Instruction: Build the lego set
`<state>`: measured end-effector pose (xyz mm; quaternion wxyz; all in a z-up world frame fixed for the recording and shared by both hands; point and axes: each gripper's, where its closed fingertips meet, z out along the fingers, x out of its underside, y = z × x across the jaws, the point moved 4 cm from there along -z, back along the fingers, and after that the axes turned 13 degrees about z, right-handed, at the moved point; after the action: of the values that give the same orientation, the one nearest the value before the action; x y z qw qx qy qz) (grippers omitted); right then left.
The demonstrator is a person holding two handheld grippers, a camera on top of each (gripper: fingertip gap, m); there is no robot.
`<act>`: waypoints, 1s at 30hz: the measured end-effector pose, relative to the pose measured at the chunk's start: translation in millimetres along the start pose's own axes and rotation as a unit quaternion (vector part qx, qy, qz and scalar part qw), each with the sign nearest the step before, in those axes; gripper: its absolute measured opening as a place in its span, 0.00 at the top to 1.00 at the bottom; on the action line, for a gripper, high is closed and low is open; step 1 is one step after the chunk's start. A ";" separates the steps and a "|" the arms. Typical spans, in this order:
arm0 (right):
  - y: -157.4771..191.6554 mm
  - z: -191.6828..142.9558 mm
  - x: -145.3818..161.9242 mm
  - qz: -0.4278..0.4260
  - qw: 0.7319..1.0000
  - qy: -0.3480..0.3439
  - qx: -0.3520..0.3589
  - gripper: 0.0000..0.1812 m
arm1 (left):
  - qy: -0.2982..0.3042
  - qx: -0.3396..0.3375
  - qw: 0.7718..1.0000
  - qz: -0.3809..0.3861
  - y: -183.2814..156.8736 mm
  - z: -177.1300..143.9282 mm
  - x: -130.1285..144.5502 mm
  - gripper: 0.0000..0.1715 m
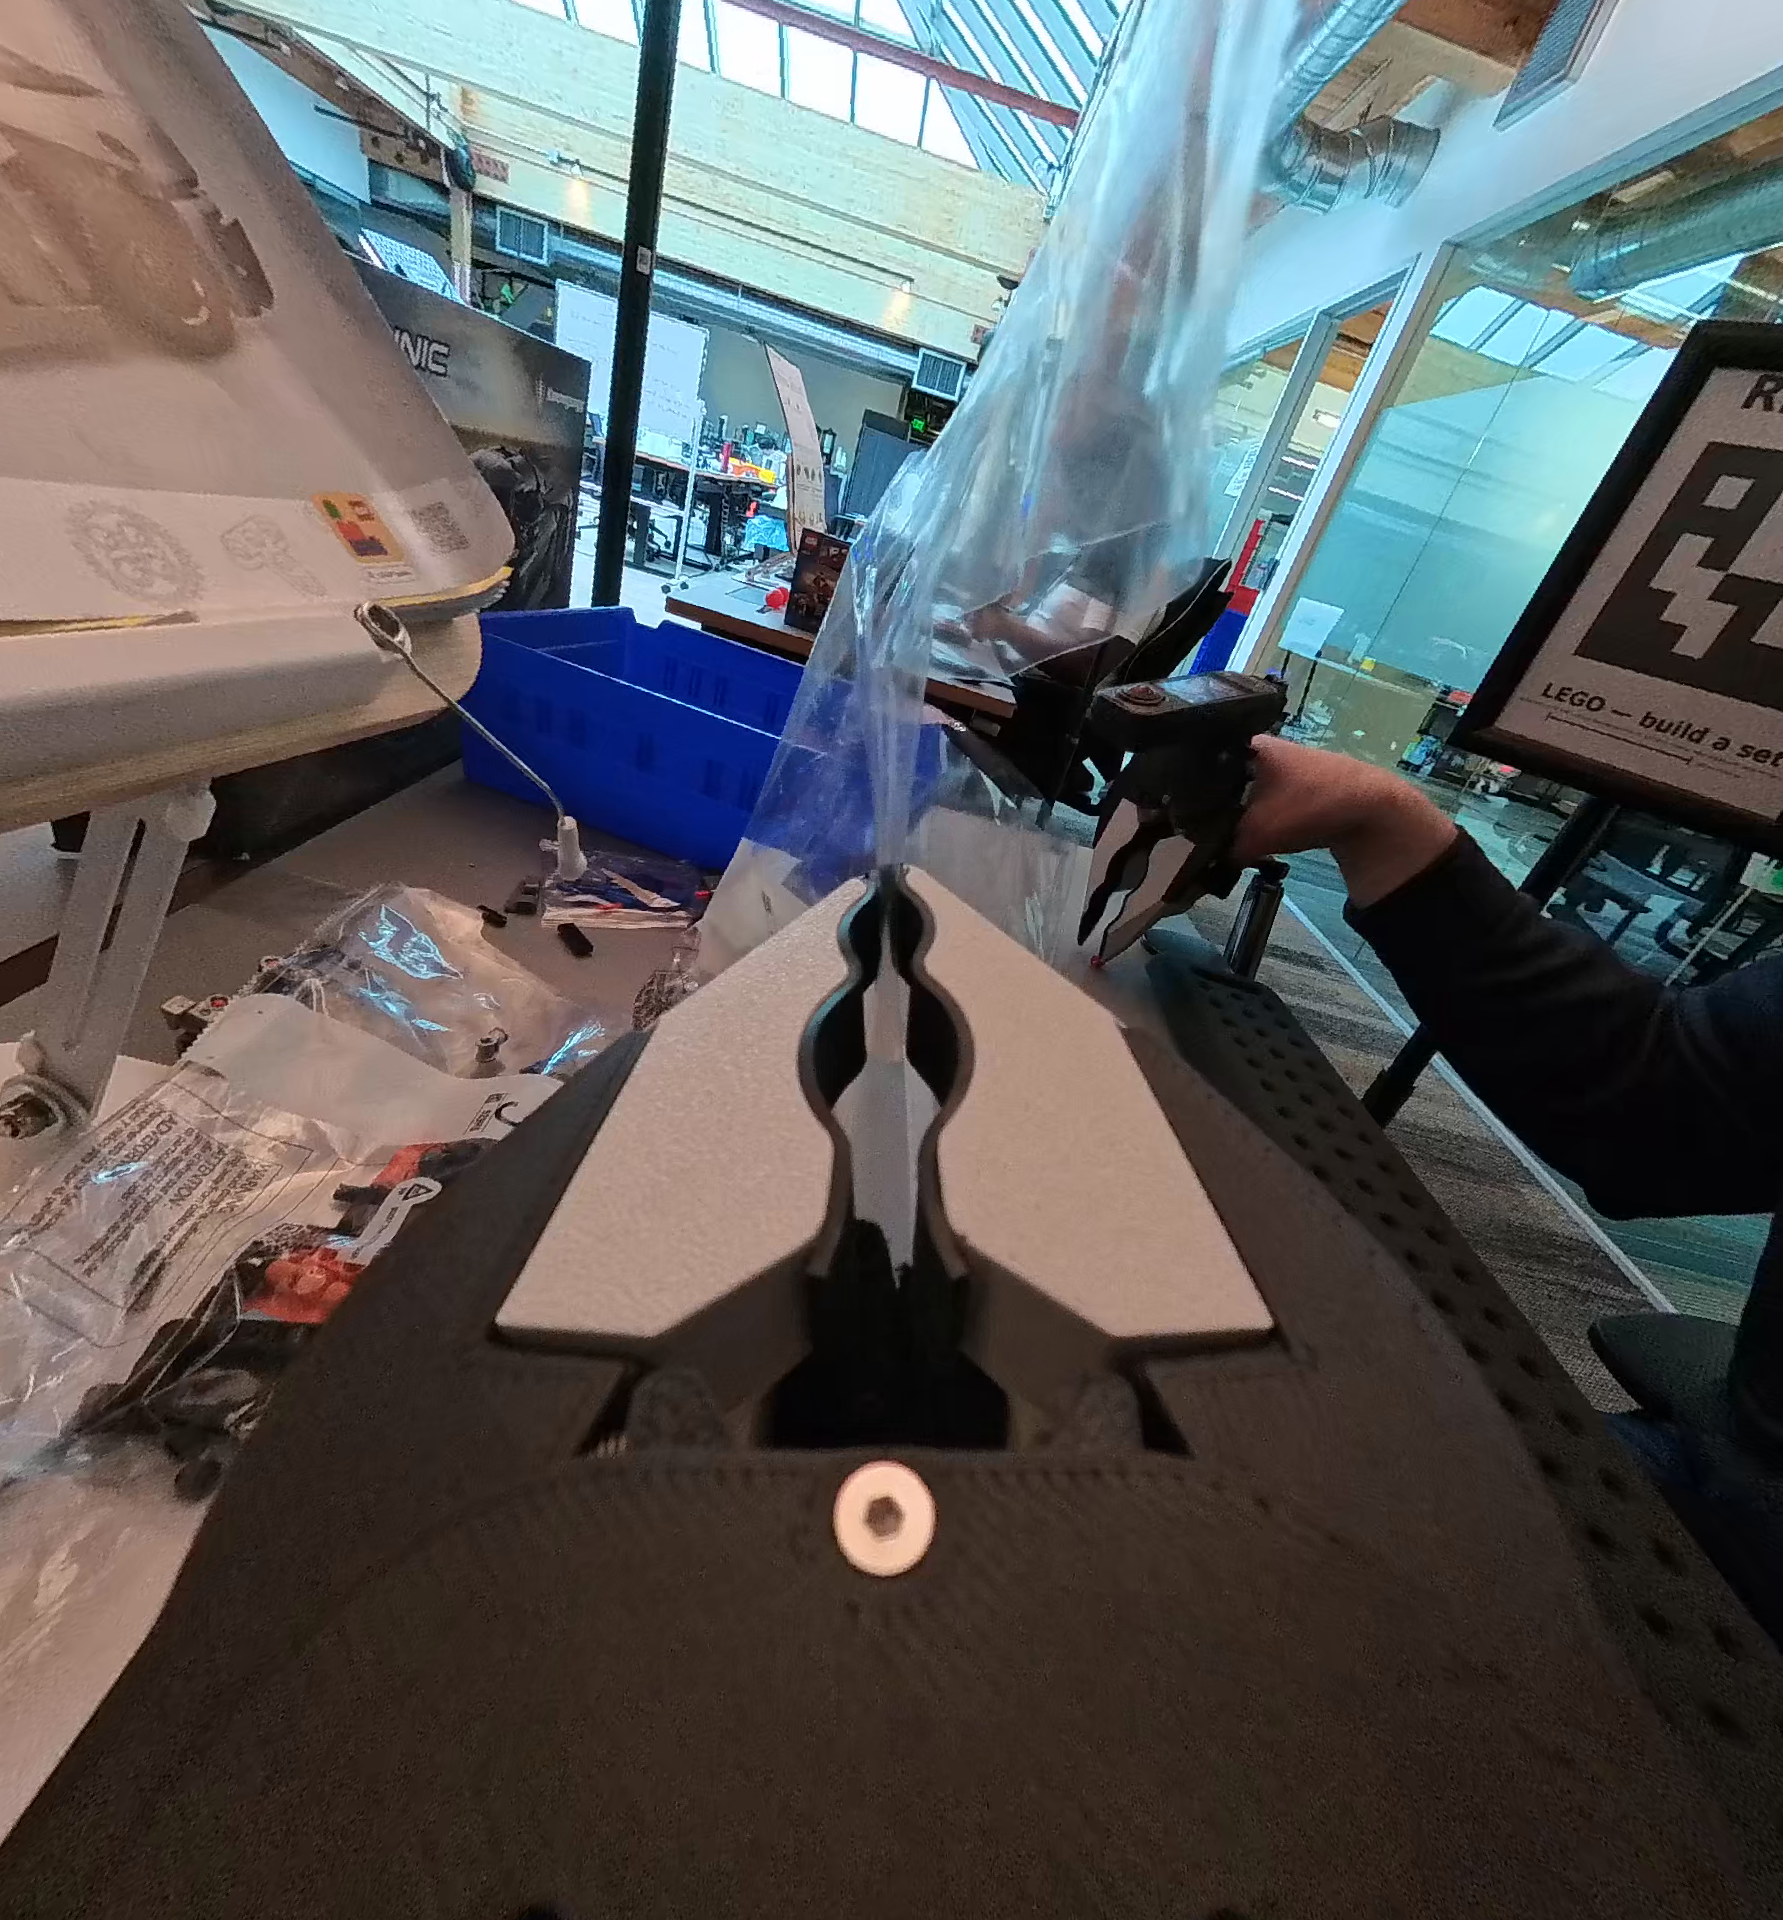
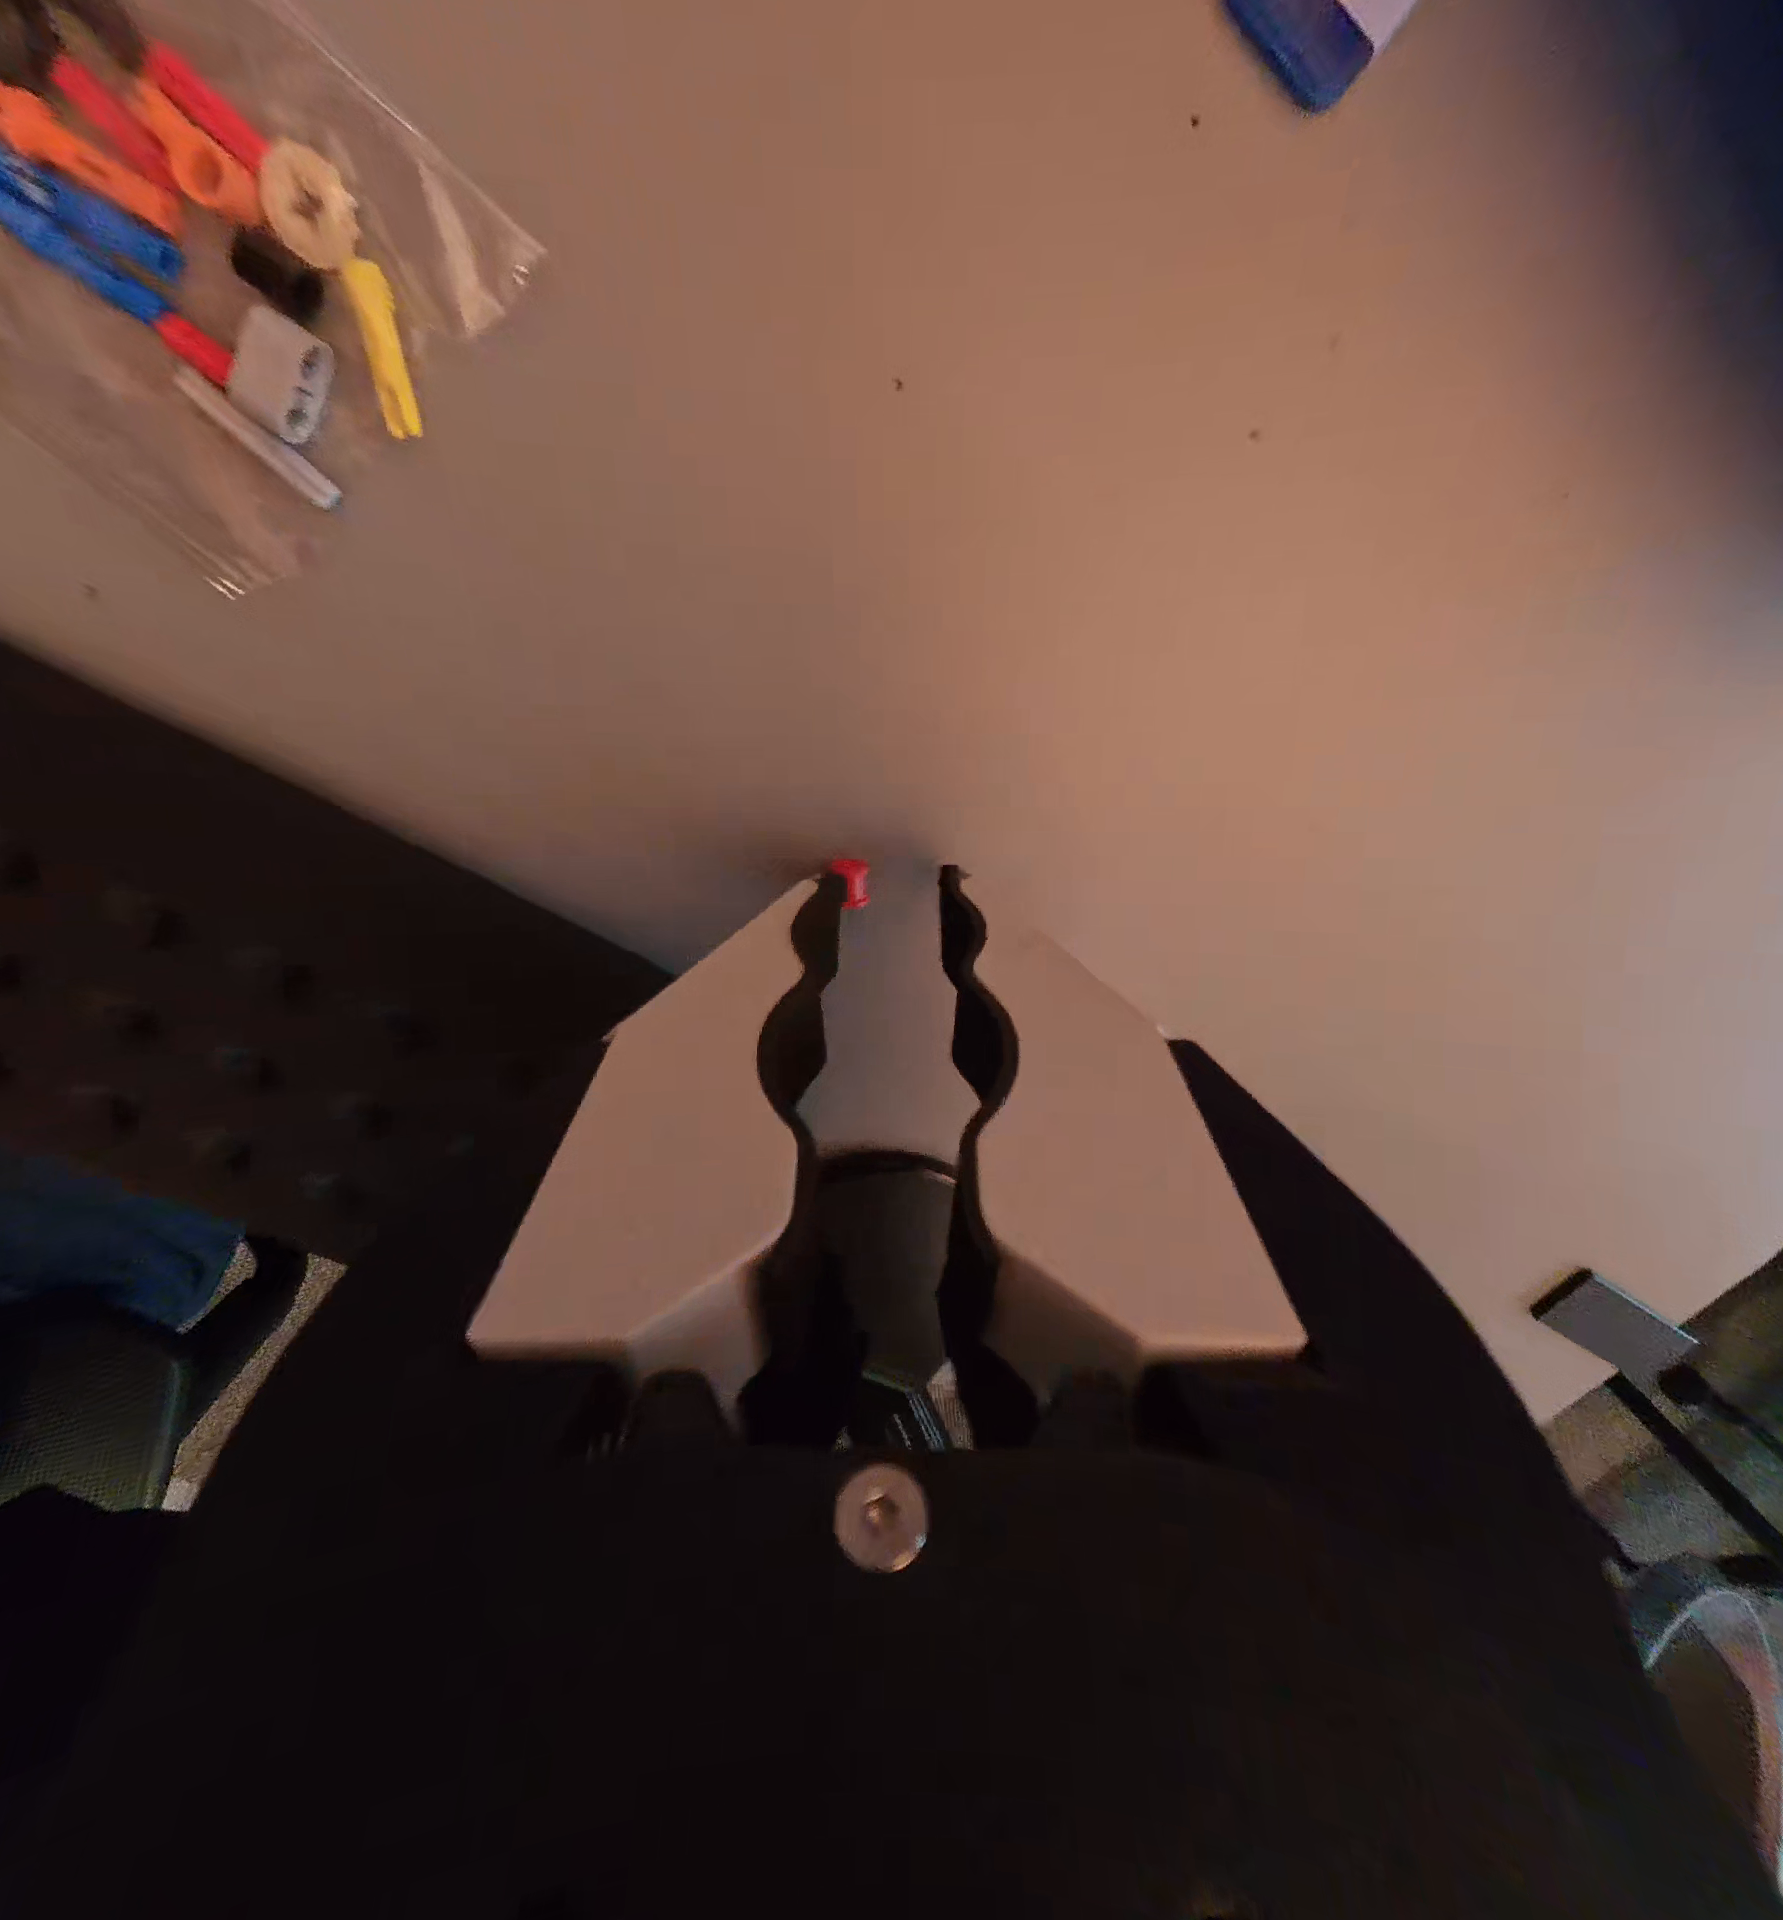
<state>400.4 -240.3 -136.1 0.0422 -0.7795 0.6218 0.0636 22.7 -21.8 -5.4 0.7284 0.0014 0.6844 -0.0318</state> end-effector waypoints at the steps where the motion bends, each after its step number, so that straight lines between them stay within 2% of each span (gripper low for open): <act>1: 0.4 0.0 -0.1 -0.001 1.000 -0.003 -0.004 0.94 | 0.000 0.000 1.000 0.000 0.1 0.0 0.1 1.00; 3: 1.4 0.2 0.0 -0.005 1.000 -0.004 -0.011 1.00 | 0.000 0.000 1.000 -0.001 0.1 -0.1 0.2 1.00; 9: 5.0 0.4 0.0 -0.018 0.999 -0.011 -0.031 1.00 | -0.001 -0.001 1.000 -0.001 0.5 -1.2 -0.3 1.00; 12: 4.2 4.7 4.4 -0.014 0.999 -0.001 -0.034 0.95 | 0.000 0.000 1.000 -0.001 0.2 -0.9 -0.1 1.00; 21: 11.7 -5.1 -9.5 -0.030 0.996 -0.052 -0.061 0.98 | 0.001 0.001 1.000 -0.001 -0.3 -0.2 -0.1 1.00; 23: 25.3 -20.8 -29.9 -0.053 0.992 -0.091 -0.070 0.98 | 0.001 0.002 1.000 -0.001 -0.5 0.6 0.1 1.00; 25: 47.4 -44.9 -66.9 -0.088 0.980 -0.164 -0.068 0.98 | 0.002 0.004 1.000 -0.001 -1.1 1.9 0.6 1.00; 27: 85.7 -71.9 -107.2 -0.138 0.958 -0.232 -0.096 0.98 | 0.003 0.007 1.000 -0.001 -2.2 3.4 1.1 1.00; 30: 138.8 -107.7 -163.7 -0.209 0.923 -0.308 -0.094 0.98 | 0.006 0.009 1.000 0.002 -3.5 4.2 1.2 1.00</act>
<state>234.3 -129.1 -3.1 0.1708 -0.8341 0.3921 0.3485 26.8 -25.6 -6.2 0.7241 0.0093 0.6886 -0.0368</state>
